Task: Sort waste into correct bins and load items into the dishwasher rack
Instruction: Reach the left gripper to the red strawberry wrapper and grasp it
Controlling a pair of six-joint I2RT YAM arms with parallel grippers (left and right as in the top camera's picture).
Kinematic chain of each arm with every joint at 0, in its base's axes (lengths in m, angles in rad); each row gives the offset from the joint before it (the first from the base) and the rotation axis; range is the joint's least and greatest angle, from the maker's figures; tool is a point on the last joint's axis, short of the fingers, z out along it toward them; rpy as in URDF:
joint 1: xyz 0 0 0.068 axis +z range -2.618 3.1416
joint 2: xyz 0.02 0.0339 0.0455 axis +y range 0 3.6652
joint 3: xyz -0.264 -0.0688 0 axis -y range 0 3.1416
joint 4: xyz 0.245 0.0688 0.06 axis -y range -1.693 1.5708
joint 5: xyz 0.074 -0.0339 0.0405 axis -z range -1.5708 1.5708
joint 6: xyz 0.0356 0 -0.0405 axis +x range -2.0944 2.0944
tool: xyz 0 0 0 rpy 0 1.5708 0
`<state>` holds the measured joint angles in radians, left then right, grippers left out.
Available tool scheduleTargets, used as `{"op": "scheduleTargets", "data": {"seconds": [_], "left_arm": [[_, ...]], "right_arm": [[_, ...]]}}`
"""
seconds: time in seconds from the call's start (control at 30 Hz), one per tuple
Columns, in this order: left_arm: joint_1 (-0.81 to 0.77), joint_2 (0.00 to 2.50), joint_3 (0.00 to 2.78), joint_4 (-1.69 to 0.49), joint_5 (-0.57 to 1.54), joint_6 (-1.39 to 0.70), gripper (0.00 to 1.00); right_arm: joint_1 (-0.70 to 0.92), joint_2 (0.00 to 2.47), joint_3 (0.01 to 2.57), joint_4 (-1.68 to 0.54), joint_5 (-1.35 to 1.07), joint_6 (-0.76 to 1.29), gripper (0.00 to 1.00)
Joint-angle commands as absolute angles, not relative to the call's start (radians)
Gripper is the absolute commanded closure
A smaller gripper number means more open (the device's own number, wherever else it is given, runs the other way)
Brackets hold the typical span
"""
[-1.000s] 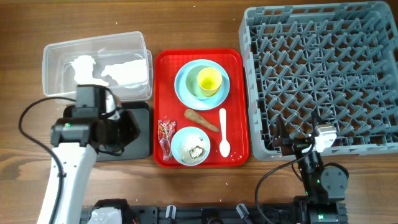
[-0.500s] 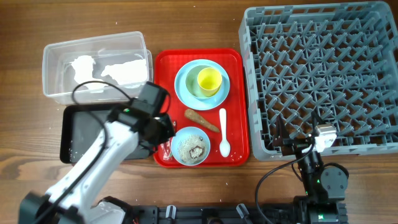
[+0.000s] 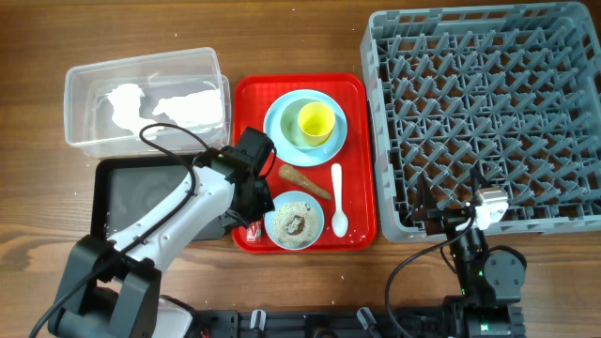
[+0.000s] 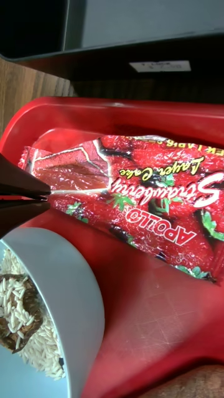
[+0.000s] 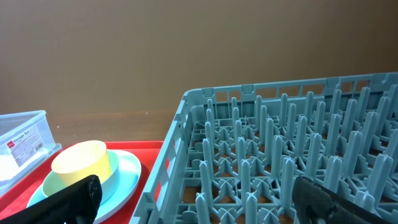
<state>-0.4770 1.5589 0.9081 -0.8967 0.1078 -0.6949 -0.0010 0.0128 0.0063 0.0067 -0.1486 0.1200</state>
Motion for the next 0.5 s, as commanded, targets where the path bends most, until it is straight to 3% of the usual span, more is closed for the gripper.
{"op": "scheduleTargets", "data": {"seconds": [0.0,0.27,0.47], "left_arm": [[-0.480,1.564,0.900,-0.893,0.142,-0.711,0.96],[-0.480,1.564,0.900,-0.809,0.339,-0.584,0.96],[-0.480,1.564,0.900,-0.804,0.300,-0.529,0.77]], "right_arm": [[-0.004,0.004,0.006,0.010,-0.145,0.133,0.00],[-0.004,0.004,0.006,0.010,-0.145,0.133,0.00],[-0.004,0.004,0.006,0.010,-0.145,0.133,0.00]]}}
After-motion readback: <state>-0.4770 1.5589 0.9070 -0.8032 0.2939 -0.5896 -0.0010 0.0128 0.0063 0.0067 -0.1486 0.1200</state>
